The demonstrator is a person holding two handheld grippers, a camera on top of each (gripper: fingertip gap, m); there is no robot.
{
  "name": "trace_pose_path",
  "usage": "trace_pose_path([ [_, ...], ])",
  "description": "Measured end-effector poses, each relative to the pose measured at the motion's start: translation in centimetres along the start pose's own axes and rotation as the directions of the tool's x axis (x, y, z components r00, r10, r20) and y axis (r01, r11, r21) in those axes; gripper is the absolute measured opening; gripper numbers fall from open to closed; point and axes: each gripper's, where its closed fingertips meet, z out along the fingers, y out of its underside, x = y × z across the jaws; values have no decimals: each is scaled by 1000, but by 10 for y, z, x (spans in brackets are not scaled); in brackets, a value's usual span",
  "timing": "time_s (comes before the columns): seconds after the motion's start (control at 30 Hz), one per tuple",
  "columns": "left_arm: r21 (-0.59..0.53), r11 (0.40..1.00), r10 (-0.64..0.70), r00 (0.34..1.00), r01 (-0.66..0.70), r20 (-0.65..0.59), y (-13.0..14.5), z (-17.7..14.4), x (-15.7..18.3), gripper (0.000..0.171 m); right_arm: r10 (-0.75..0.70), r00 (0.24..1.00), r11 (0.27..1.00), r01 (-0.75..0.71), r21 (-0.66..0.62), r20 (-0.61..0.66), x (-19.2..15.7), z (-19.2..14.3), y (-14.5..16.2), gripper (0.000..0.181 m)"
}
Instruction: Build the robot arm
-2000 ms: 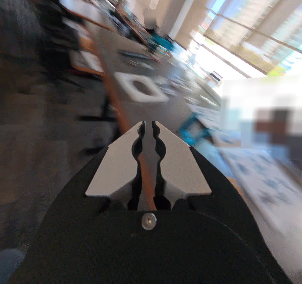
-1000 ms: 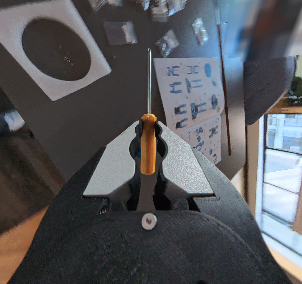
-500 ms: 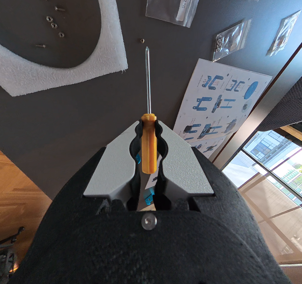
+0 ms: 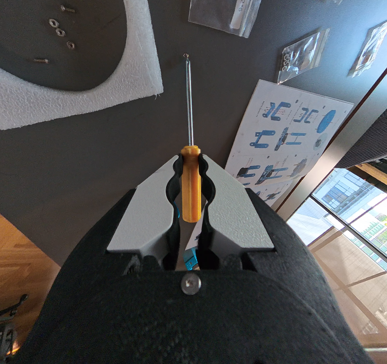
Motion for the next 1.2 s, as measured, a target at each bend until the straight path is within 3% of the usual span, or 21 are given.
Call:
trace_pose_path([
  [0.17, 14, 1000, -15, 1000, 15, 14, 2, -5, -2, 44, -3, 1000, 1000, 3, -5, -20, 11, -8, 2, 13],
  [0.3, 32, 999, -31, 999, 30, 21, 3, -8, -6, 44, -15, 998, 1000, 14, -4, -65, 40, -28, 1, 13],
  [0.47, 63, 996, -58, 997, 56, 44, 8, -12, -18, 44, -50, 976, 999, 44, -32, -214, 116, -73, -4, 13],
  [0.63, 103, 991, -98, 993, 91, 65, 8, -21, -29, 44, -38, 920, 999, 49, 19, -389, 208, -132, -30, 13],
  [0.77, 110, 990, -94, 991, 82, 101, 9, -31, -37, 44, -24, 896, 996, 59, 65, -444, 235, -160, -50, 13],
  [0.9, 117, 988, -115, 988, 103, 106, 14, -39, -40, 45, 13, 947, 991, 31, 130, -322, 201, -140, -57, 13],
  [1.03, 93, 991, -108, 990, 100, 87, 18, -36, -35, 45, -9, 1000, 978, 9, 206, -3, 103, -68, -53, 14],
  [1.2, 27, 996, -82, 995, 81, 56, 16, -17, -23, 45, 1, 984, 983, -34, 183, 177, 35, 7, -16, 13],
])
